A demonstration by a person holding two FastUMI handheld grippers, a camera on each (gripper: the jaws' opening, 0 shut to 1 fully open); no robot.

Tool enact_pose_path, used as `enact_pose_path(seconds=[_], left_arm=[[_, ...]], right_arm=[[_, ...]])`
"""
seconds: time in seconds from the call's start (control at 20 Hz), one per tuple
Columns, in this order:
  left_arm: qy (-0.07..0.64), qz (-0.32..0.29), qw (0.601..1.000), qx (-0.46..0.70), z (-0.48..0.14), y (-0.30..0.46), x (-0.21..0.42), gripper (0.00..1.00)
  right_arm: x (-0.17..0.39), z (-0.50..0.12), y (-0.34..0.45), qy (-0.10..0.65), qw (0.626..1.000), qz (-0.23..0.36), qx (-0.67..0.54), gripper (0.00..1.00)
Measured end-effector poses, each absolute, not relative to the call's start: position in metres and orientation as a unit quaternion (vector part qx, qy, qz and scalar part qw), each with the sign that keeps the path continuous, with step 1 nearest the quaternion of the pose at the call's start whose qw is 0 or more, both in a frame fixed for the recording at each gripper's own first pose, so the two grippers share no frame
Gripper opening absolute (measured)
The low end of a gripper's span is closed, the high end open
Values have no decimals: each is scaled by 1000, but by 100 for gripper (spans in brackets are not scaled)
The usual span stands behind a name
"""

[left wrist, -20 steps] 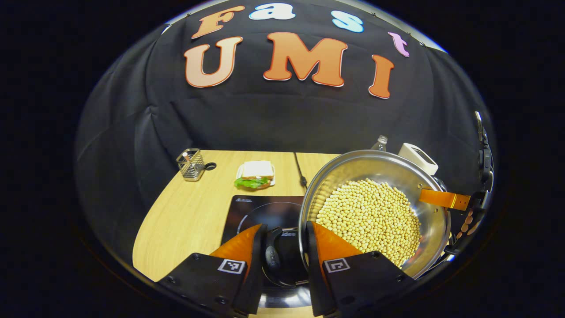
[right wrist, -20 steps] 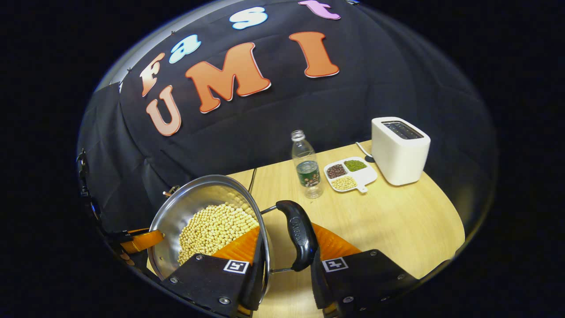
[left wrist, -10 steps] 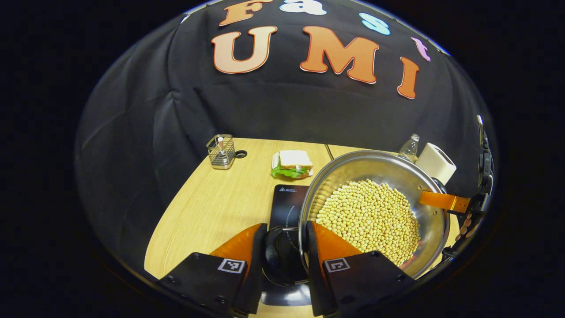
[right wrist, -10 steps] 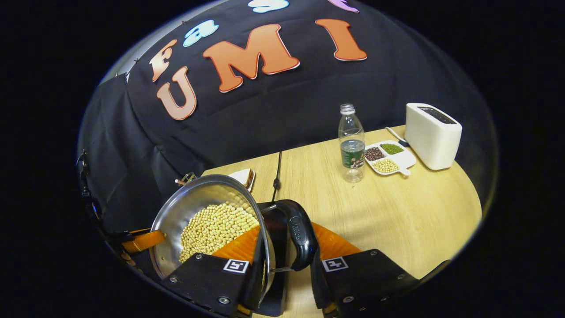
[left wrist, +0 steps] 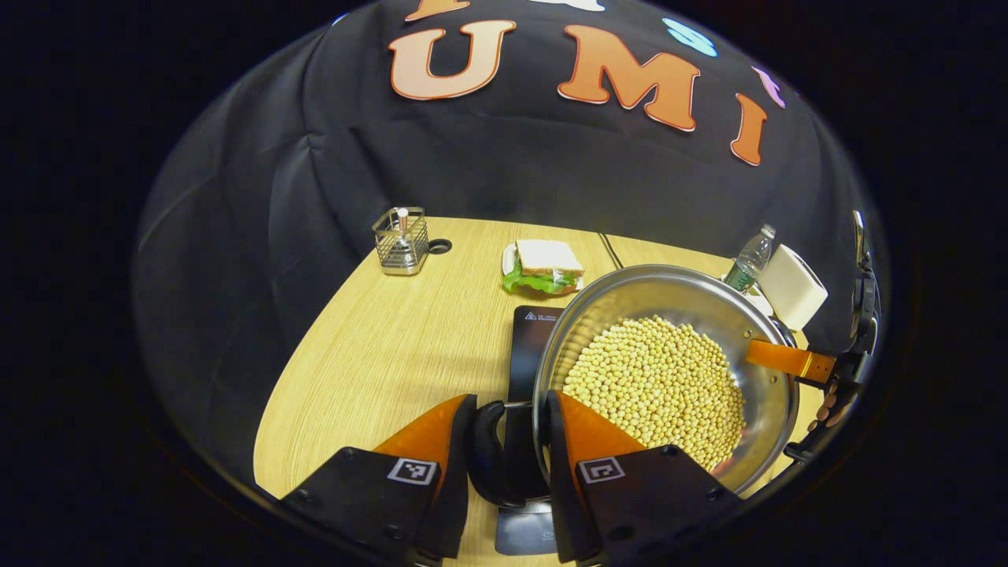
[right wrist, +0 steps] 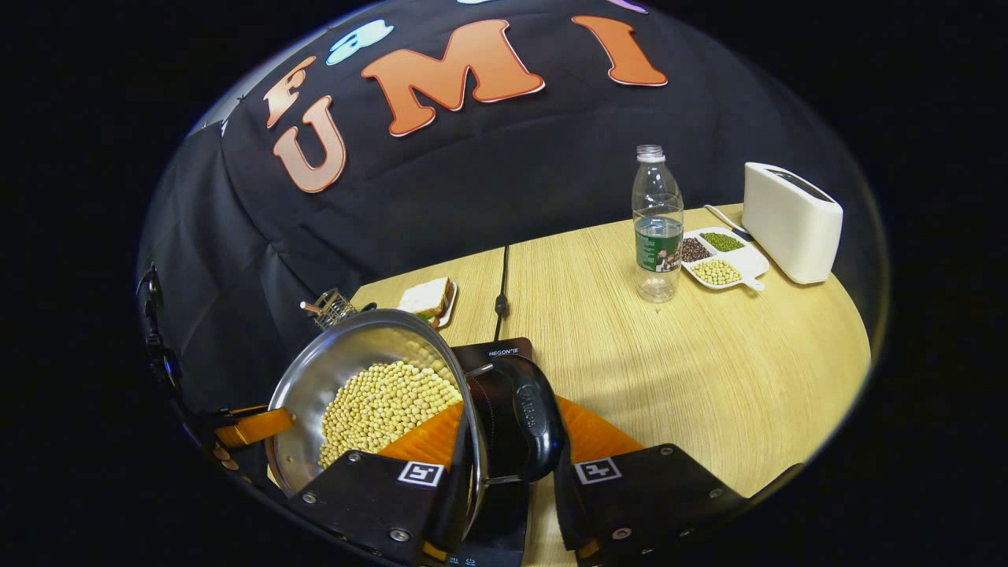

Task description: First push the handle of the pot to place it horizontally, then grasp the pot with both hands and set it on the induction cooktop.

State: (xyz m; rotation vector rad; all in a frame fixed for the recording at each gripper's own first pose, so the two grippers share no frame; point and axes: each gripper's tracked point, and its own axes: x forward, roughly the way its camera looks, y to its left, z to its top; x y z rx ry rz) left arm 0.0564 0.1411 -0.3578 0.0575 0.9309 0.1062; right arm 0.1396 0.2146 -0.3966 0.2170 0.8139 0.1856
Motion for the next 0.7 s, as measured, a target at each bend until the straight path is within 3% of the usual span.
enact_pose_path(seconds=[0.2, 0.25, 0.35, 0.5, 0.7], left_arm=[[453, 52, 890, 28, -355, 142, 57, 51], [454, 52, 889, 28, -355, 143, 58, 51], [456, 50, 888, 28, -354, 143, 59, 48], [454, 50, 889, 32, -353, 144, 62, 54], [457, 47, 887, 41, -346, 145, 66, 54]], right_arm=[[139, -407, 217, 402, 905, 91, 107, 46], [140, -409, 218, 405, 903, 90, 108, 51], [139, -411, 219, 407, 902, 90, 109, 46], [139, -414, 219, 409, 901, 92, 107, 46], [138, -421, 215, 411, 903, 85, 95, 54]])
